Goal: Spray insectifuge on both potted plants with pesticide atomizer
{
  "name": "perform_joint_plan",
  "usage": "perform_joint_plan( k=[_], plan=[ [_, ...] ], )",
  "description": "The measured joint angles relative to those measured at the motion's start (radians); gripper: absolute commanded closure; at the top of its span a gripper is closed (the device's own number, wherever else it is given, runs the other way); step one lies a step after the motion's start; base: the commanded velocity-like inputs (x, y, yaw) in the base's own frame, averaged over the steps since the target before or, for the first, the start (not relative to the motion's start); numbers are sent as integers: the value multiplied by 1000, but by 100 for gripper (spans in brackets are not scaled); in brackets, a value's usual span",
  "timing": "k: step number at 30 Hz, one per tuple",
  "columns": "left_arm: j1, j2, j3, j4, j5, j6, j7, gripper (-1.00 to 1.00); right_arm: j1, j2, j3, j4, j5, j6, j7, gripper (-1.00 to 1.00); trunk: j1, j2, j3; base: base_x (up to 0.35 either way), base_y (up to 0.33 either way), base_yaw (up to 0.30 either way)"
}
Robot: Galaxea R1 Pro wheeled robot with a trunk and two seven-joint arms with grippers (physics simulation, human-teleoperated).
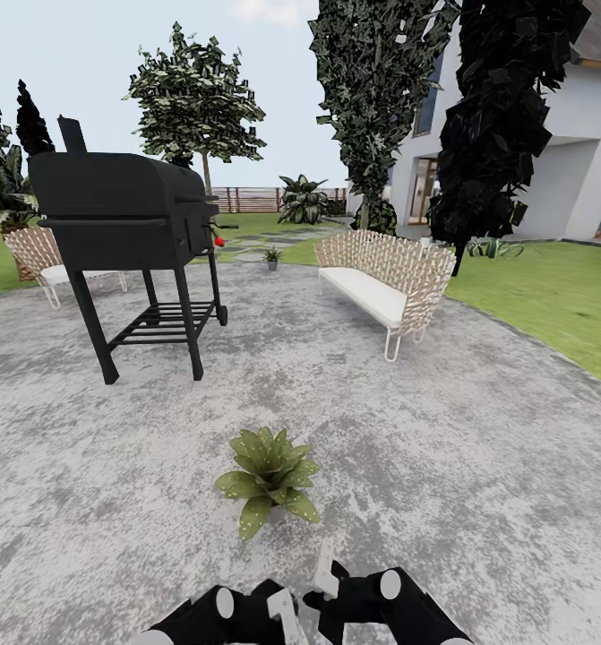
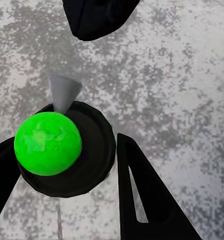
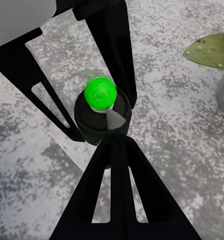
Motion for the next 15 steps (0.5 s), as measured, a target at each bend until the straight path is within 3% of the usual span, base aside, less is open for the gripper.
perform_joint_plan(
  k=[15],
  plan=[
    [0,-10,0,0,2,-5,-4,100,0,0,1,0,0,0,0,100,0,0,0,0,0,0]
  ],
)
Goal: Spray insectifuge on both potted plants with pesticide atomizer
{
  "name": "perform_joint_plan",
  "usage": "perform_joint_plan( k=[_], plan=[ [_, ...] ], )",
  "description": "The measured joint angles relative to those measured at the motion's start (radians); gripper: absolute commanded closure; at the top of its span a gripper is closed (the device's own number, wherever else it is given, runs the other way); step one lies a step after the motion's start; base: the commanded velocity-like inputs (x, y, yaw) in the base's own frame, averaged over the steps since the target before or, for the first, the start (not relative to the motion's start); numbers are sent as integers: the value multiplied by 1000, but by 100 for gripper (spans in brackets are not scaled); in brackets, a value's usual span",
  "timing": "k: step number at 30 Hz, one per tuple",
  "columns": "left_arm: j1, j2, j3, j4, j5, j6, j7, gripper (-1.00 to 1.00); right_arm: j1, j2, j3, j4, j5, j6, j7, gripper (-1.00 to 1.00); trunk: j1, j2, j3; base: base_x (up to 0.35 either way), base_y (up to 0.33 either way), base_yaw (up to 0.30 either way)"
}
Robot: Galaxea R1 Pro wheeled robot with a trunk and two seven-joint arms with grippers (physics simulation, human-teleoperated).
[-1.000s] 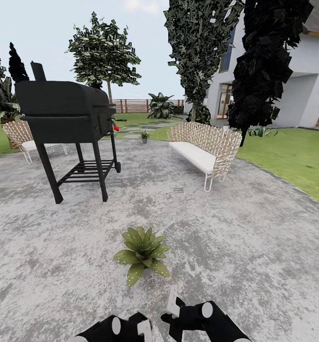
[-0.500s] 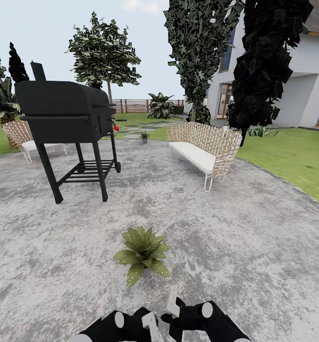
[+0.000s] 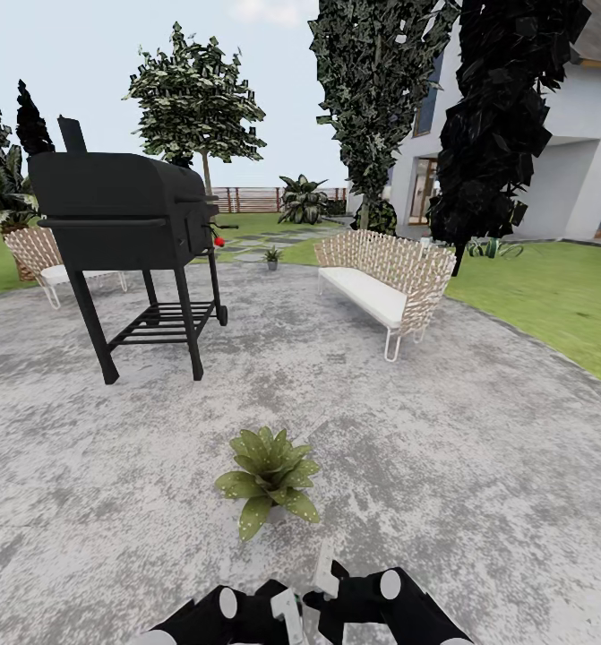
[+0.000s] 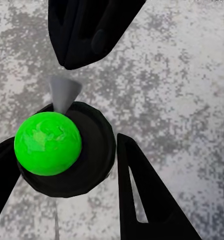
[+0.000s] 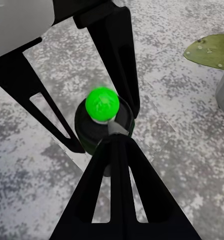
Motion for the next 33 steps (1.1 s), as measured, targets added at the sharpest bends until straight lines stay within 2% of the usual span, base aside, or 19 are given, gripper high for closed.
perform_joint_plan(
  k=[20,25,27,33],
  plan=[
    [0,-11,-1,0,0,0,-1,100,0,0,0,-1,0,0,0,100,0,0,0,0,0,0],
    [0,4,-3,3,2,1,-1,100,0,0,0,-1,0,0,0,100,0,0,0,0,0,0],
    [0,28,-4,4,1,0,-1,100,0,0,0,-1,0,0,0,100,0,0,0,0,0,0],
    [1,129,-3,14,10,-10,-1,100,0,0,0,-2,0,0,-1,100,0,0,0,0,0,0]
  ],
)
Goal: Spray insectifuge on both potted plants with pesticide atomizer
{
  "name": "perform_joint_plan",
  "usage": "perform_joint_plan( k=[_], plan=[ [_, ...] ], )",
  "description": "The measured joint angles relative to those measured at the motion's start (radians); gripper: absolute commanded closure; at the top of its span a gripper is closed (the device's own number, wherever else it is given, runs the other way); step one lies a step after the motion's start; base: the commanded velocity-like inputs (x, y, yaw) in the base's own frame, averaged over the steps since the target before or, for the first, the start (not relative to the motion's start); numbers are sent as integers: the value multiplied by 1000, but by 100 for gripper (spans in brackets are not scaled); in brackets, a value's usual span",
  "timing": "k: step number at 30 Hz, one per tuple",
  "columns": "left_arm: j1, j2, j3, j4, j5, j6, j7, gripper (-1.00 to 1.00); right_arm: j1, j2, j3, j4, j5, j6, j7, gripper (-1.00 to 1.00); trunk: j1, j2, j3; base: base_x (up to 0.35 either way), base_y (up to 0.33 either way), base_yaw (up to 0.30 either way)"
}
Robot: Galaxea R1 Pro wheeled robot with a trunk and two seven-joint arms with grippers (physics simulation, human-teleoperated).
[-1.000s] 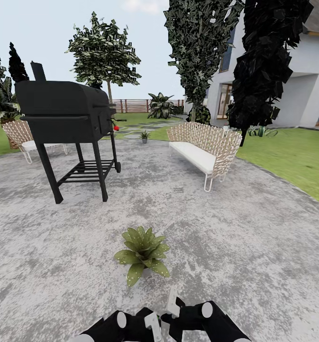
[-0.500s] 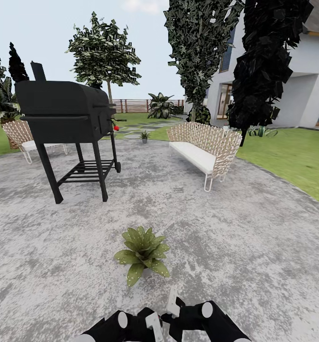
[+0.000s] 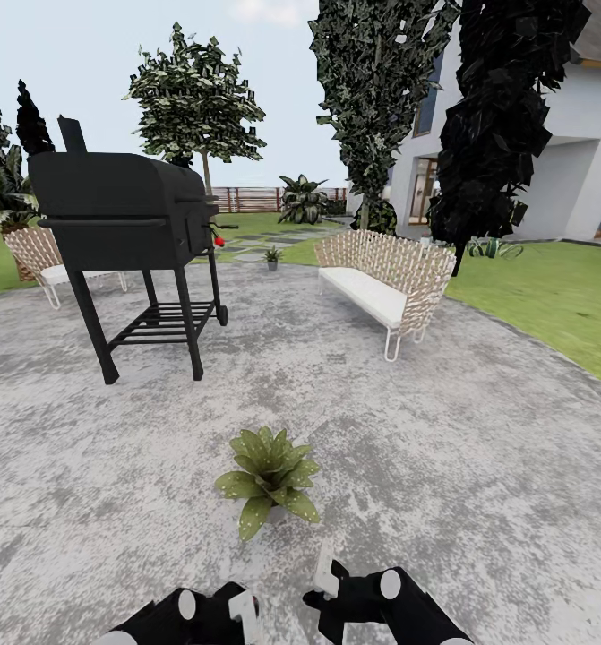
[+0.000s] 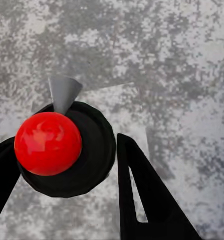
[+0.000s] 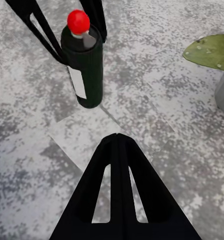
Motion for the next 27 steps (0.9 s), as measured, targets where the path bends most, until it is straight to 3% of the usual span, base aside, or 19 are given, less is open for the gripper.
perform_joint_plan(
  k=[4,5,11,16,18,19,20,23,24,25,27],
  plan=[
    [0,68,3,3,25,-5,0,100,0,0,0,-2,0,0,-1,100,0,0,0,0,0,0],
    [1,90,2,4,34,-7,0,100,0,0,0,-4,0,0,-1,-100,0,0,0,0,0,0],
    [3,176,2,12,75,-9,-1,100,0,0,-1,-13,1,2,-7,-100,0,0,0,0,0,0],
    [8,189,7,46,146,-10,7,100,0,0,-6,-13,6,1,-36,-100,0,0,0,0,0,0],
    [22,189,9,52,213,-10,13,100,1,0,-7,-6,5,0,-92,-100,0,0,0,0,0,0],
    [30,189,10,53,273,-9,17,100,2,-3,-7,3,3,1,-138,-100,0,0,0,0,0,0],
    [38,190,12,54,347,-9,27,100,2,-31,-13,31,-3,1,-189,-100,0,0,0,0,0,0],
    [66,191,5,55,525,-8,79,100,3,-75,-53,144,-34,-1,-356,-100,0,0,0,0,0,0],
    [78,191,6,55,590,-12,125,100,3,-87,-76,185,-42,-2,-461,-100,0,0,0,0,0,0],
    [84,190,7,55,635,-23,166,100,4,-97,-91,214,-46,-2,-537,-100,0,0,0,0,0,0],
    [110,187,9,74,748,-104,309,100,6,-122,-142,310,-55,-6,-737,-100,0,0,0,0,0,0]
  ],
)
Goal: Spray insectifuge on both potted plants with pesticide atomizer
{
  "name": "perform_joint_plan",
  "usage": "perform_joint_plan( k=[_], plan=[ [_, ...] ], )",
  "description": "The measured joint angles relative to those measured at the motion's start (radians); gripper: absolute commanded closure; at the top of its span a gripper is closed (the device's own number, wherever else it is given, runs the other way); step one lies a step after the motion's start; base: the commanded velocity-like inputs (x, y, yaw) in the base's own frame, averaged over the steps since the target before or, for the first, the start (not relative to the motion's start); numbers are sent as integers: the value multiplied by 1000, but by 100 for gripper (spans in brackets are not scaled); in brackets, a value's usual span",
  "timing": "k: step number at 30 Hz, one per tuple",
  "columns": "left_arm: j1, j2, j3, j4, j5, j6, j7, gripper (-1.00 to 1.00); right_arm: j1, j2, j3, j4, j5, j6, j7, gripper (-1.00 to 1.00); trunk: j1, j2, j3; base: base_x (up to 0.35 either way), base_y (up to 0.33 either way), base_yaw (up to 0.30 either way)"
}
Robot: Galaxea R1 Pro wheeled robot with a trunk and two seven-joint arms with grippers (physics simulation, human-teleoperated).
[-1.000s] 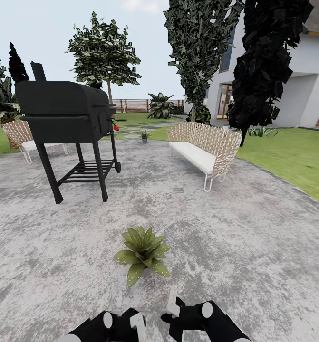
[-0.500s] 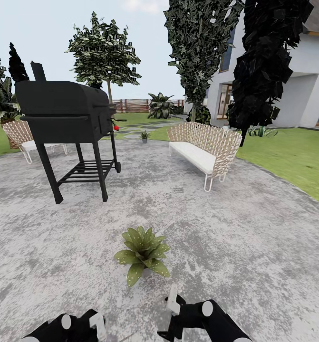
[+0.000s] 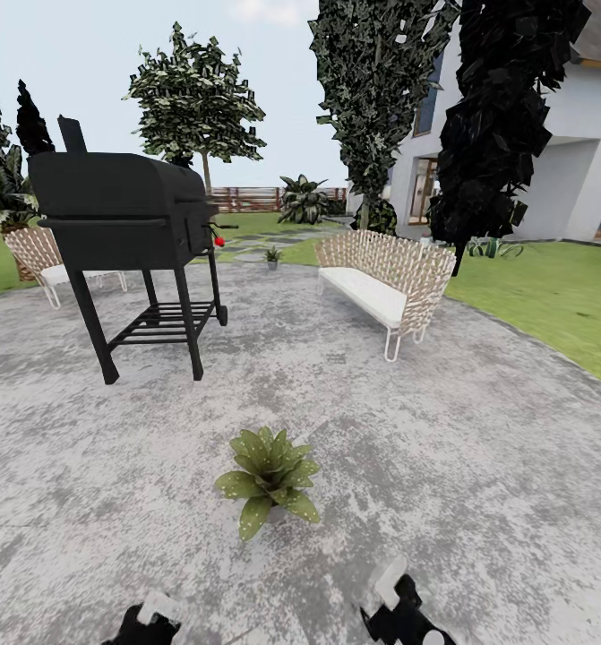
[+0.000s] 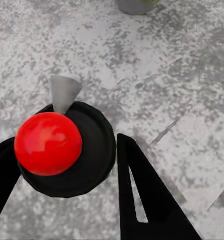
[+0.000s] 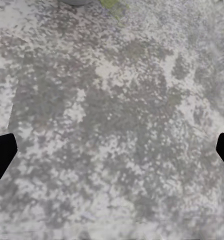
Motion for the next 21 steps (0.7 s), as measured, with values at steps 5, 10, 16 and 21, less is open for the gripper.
perform_joint_plan(
  k=[5,10,16,21],
  plan=[
    [74,-1,5,37,168,-113,182,100,17,-16,-180,94,-82,-45,-229,-100,0,0,0,0,0,0],
    [147,20,16,39,359,-135,194,100,61,-98,-220,101,-251,-116,-272,-100,0,0,0,0,0,0],
    [157,44,10,38,378,-169,194,100,90,-122,-217,104,-303,-161,-266,-100,0,0,0,0,0,0],
    [157,44,6,39,376,-169,194,100,91,-118,-217,103,-304,-163,-267,-100,0,0,0,0,0,0]
  ],
)
